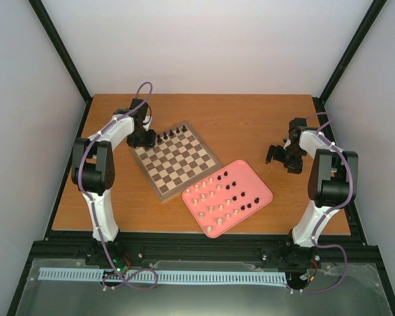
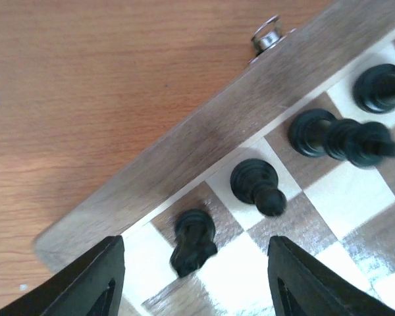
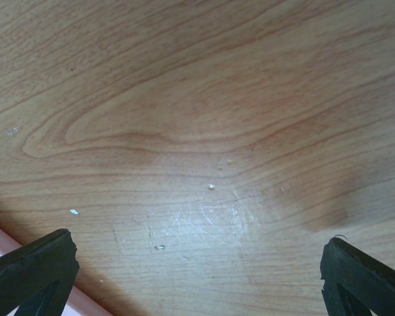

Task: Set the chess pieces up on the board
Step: Place the chess piece on the chessboard, then pick up the chess piece from the storage box.

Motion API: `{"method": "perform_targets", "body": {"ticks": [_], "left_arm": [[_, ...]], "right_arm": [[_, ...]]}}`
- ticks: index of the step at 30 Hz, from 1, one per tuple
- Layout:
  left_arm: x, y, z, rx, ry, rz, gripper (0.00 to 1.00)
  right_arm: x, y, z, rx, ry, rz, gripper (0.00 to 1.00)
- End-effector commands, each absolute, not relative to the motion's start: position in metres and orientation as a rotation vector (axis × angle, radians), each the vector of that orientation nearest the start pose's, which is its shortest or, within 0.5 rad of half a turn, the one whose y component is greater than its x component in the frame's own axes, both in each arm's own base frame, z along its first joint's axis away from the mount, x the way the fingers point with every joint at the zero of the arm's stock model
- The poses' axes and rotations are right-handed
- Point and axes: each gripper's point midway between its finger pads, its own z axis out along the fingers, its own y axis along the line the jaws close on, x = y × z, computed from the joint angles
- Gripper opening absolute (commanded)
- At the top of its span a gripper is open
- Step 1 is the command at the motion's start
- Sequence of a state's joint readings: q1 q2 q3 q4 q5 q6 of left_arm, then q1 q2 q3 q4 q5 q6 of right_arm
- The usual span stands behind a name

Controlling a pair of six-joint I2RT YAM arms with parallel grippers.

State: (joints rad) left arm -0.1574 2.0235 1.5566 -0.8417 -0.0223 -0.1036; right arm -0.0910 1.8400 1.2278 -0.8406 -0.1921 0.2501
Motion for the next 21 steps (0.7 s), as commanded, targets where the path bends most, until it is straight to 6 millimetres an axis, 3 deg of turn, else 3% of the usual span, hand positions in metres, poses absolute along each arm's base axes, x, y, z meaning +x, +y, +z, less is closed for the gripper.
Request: {"method": "perform_targets", "body": {"ticks": [1, 4, 7, 10, 13, 15, 17, 21], "left_arm": [[0.447, -0.063, 0.117, 0.069, 2.752, -0.001, 0.70], [0.444, -0.061, 0.145, 0.064, 2.703, 0.000, 0.84], [0.435, -0.067, 0.182, 0.083, 2.639, -0.032, 0.85], [0.419, -0.097, 0.218, 0.199, 2.561, -0.090, 0.84], [0.392, -0.163, 0.235, 0.420, 2.522, -0.210, 0.84], [0.365, -0.226, 0.236, 0.627, 2.490, -0.312, 0.83], [0.340, -0.277, 0.229, 0.797, 2.468, -0.386, 0.83], [0.300, -0.361, 0.201, 1.068, 2.438, -0.464, 0.82]], "right_arm": [[0.355, -0.002, 0.032, 0.491, 2.989, 0.299, 1.00], [0.355, -0.002, 0.033, 0.488, 2.991, 0.298, 1.00], [0.354, -0.002, 0.033, 0.491, 2.992, 0.293, 1.00], [0.355, -0.003, 0.032, 0.492, 2.992, 0.286, 1.00], [0.356, -0.004, 0.033, 0.492, 2.991, 0.279, 1.00], [0.356, -0.005, 0.033, 0.495, 2.990, 0.276, 1.00], [0.357, -0.004, 0.033, 0.494, 2.987, 0.276, 1.00], [0.360, -0.004, 0.035, 0.497, 2.979, 0.280, 1.00]]}}
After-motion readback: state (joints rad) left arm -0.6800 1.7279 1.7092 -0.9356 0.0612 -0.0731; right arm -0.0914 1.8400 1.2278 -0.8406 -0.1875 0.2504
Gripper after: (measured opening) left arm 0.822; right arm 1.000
